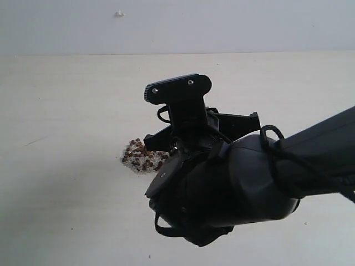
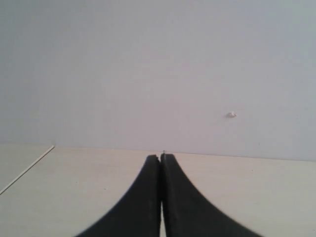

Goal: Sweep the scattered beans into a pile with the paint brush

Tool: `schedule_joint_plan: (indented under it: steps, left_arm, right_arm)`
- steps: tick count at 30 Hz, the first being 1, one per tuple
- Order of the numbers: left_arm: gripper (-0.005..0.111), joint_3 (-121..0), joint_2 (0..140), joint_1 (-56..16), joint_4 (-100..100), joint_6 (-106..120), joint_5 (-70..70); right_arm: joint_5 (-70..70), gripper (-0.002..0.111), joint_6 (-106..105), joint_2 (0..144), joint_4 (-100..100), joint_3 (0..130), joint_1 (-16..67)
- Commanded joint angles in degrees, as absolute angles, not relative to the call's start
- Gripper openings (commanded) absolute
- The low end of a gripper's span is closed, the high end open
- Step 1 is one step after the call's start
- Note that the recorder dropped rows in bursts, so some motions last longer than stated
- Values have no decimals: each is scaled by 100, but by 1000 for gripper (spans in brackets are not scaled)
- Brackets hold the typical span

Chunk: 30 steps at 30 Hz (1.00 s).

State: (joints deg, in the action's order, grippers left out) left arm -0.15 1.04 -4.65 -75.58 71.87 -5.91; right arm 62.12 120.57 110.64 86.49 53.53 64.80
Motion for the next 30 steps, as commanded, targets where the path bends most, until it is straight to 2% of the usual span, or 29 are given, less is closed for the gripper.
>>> schedule_joint_plan:
  steps: [1,30]
  left_arm:
    - [0,0,69,-476,-7555,7195,-554]
    - [0,0,69,-476,-7555,7195,-554]
  right_arm:
    - [6143,0,12165,11080,8656,5581,6499]
    - [5828,0,12165,11386,8686,6274,6499]
